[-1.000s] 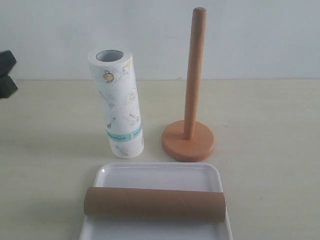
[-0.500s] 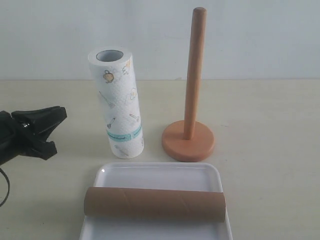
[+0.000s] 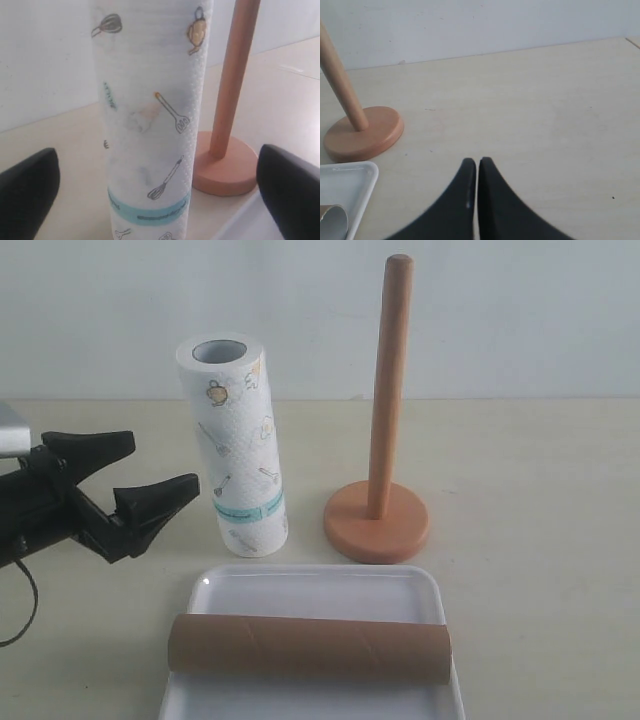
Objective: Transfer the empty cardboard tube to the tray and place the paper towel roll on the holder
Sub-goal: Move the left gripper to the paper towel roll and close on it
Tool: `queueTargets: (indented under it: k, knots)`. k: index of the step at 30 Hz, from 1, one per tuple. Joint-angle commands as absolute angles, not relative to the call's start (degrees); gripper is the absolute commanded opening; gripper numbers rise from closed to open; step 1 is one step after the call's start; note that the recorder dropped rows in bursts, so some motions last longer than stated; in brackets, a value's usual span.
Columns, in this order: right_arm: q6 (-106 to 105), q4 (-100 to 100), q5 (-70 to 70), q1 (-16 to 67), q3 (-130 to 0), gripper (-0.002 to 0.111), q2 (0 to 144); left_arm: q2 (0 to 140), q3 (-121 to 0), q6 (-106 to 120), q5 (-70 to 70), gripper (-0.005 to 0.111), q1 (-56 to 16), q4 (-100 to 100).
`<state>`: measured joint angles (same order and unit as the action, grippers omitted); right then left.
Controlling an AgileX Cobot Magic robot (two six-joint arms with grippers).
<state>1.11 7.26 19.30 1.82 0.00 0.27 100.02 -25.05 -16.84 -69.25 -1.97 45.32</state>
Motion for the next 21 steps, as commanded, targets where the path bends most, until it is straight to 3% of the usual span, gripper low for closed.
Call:
queueTargets:
  k: [1,10,21]
  knots:
    - [1.15,6.81,19.13,1.69,0.00,0.001,0.00,102.35,-26.39,-17.14,-69.96,0.110,-2.01,46.75]
    - [1.15,6.81,19.13,1.69,0.00,0.001,0.00,108.60,-32.30,-17.14,-69.96,0.110,-2.12,47.44]
    - [1.15,6.81,19.13,1.69,0.00,0.001,0.00,113.56,-39.98,-17.14,-69.96,0.110,-7.54,46.90]
